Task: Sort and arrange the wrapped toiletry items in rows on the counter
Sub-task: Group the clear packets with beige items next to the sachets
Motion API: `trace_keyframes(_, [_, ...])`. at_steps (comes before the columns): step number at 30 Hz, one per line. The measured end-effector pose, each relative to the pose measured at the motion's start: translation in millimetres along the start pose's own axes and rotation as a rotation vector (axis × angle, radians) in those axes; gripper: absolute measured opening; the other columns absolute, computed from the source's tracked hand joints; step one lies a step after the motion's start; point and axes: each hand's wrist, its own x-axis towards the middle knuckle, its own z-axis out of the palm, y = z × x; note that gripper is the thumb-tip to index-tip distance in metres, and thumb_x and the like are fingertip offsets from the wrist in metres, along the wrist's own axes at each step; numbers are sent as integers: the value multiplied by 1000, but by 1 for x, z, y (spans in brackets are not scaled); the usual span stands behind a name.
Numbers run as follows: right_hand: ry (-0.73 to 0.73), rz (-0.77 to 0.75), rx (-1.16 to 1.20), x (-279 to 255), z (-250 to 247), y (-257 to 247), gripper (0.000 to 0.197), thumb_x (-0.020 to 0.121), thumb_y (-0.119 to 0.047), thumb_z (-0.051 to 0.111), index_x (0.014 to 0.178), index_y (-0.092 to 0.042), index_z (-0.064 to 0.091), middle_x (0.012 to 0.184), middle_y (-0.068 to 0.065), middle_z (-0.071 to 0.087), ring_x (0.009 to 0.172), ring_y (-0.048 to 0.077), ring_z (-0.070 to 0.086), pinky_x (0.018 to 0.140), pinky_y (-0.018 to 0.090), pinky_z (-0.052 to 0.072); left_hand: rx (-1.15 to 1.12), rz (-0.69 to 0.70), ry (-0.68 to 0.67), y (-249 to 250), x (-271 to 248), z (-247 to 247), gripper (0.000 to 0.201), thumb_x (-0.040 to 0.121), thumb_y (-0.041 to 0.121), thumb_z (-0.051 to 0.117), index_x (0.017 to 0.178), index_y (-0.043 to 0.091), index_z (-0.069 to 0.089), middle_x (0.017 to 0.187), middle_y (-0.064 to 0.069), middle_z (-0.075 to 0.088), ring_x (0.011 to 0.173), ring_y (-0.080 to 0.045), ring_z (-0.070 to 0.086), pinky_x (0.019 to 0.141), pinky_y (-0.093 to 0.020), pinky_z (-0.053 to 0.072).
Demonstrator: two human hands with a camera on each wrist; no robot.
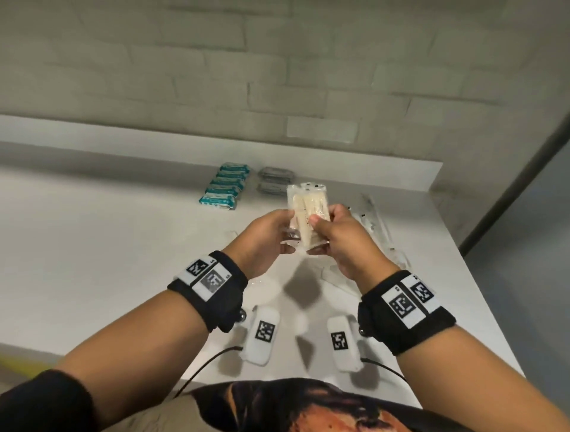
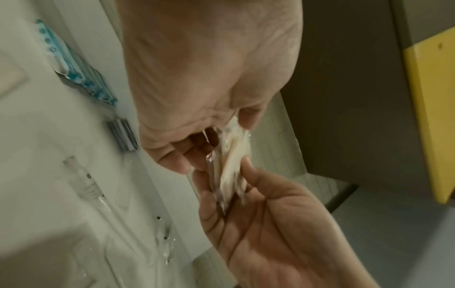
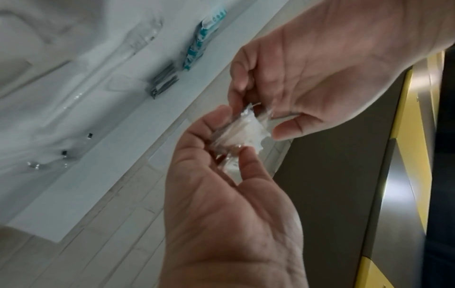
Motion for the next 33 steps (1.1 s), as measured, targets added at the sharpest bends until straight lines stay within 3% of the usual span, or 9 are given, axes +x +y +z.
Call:
trace_keyframes(2, [-55, -35, 15, 1, 8, -3, 13, 93, -10, 59, 102, -11, 49, 89, 9, 64, 68, 21, 61, 58, 33, 50, -49, 6, -62, 5, -4, -14, 37, 97, 38, 45, 120, 14, 61, 100, -5, 64, 87, -18, 58, 79, -33, 43])
trace_keyframes(6, [-124, -48, 53, -2, 35, -10, 18, 88, -4, 65, 91, -12, 49, 79, 8, 62, 60, 17, 60, 49, 27, 49, -215, -19, -149, 12, -11, -30, 44, 93, 34, 53, 123, 2, 58, 109, -15, 66, 100, -29, 64, 93, -43, 49])
trace_keyframes(9, [3, -107, -59, 1, 49, -11, 27, 81, -8, 74, 80, -13, 48, 71, 4, 57, 55, 12, 57, 44, 22, 47, -264, -64, -123, 18, -11, -36, 52, 96, 40, 43, 128, 1, 54, 113, -18, 66, 100, -33, 66, 87, -46, 55])
trace_keyframes(12, [151, -197, -202, 5, 54, -14, 29, 75, -13, 80, 72, -15, 52, 66, -1, 57, 58, 12, 57, 55, 24, 49, -278, -48, -103, 22, -12, -45, 56, 90, 38, 52, 131, 1, 51, 115, -18, 63, 98, -33, 65, 76, -42, 59])
trace_keyframes(17, [120, -198, -47, 12, 56, -19, 14, 82, -9, 72, 78, -10, 59, 67, 1, 60, 48, 4, 51, 49, 15, 40, -244, -31, -54, 22, -13, -69, 38, 83, 20, 65, 120, 12, 62, 99, -5, 71, 84, -18, 70, 53, -20, 53])
trace_keyframes(21, [178, -264, 24, 20, 58, -20, 18, 80, 1, 71, 77, -13, 59, 65, 0, 60, 46, 8, 50, 48, 18, 41, -275, -96, 0, 24, -11, -89, 26, 92, 32, 58, 112, 16, 64, 91, -6, 70, 67, -11, 64, 48, -18, 46])
trace_keyframes(25, [178, -393, -83, 29, 66, -17, 25, 75, 8, 72, 73, -15, 62, 78, 6, 61, 64, 9, 57, 63, 20, 49, -311, -174, -44, 28, -11, -103, 36, 91, 44, 55, 104, 12, 63, 85, -6, 67, 61, -12, 60, 49, -20, 46])
trace_keyframes(29, [108, -492, -288, 40, 80, -12, 29, 73, 15, 70, 72, -14, 68, 101, -4, 57, 81, -4, 59, 74, 8, 48, -314, -99, -36, 33, -6, -113, 24, 78, 26, 68, 97, 12, 66, 80, -6, 66, 62, -14, 61, 52, -23, 46])
trace_keyframes(33, [50, -545, -473, 45, 80, -7, 19, 78, -4, 75, 78, -23, 70, 123, -17, 55, 108, 0, 56, 89, 12, 43, -308, -45, 7, 37, 3, -121, 15, 85, 23, 62, 96, 14, 66, 78, -6, 67, 62, -15, 65, 52, -24, 43])
